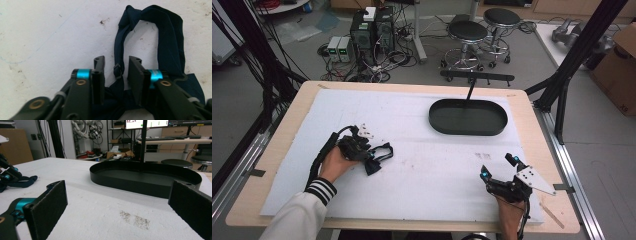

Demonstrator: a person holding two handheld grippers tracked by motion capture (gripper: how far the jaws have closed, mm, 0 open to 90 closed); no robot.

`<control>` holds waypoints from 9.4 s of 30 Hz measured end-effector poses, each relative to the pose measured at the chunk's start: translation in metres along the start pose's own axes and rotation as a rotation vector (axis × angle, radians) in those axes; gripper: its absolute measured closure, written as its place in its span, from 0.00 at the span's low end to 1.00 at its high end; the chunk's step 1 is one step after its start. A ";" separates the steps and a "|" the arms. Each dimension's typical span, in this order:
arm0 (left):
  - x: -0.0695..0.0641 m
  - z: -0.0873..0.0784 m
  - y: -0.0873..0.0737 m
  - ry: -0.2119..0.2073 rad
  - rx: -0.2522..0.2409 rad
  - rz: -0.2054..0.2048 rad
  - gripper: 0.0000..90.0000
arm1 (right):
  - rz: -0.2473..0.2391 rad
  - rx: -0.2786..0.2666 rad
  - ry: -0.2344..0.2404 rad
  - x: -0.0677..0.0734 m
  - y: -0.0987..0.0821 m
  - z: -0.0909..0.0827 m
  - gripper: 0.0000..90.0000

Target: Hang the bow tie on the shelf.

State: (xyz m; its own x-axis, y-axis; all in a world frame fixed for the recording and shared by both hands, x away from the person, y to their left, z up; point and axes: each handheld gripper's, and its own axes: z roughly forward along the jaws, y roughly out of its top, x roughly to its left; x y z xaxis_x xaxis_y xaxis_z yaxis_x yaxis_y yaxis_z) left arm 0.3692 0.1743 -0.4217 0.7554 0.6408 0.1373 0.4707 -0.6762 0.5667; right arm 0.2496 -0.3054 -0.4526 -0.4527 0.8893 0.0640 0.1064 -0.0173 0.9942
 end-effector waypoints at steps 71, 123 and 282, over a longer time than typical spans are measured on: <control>-0.050 -0.014 0.085 -0.188 -0.438 -0.108 0.96 | 0.012 -0.018 0.005 -0.002 0.000 -0.001 0.01; -0.022 -0.008 0.207 -0.206 -0.605 -0.071 0.96 | 0.010 -0.024 -0.001 -0.001 -0.001 -0.002 0.01; 0.010 -0.063 -0.147 0.033 -0.946 -0.203 0.16 | 0.006 -0.036 -0.009 -0.001 -0.001 -0.003 0.01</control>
State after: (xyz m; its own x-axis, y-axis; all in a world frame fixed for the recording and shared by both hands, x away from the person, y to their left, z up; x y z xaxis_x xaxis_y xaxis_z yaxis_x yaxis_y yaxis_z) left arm 0.2793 0.3033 -0.4529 0.6801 0.7328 -0.0211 0.0185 0.0117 0.9998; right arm 0.2469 -0.3074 -0.4537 -0.4445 0.8931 0.0689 0.0769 -0.0386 0.9963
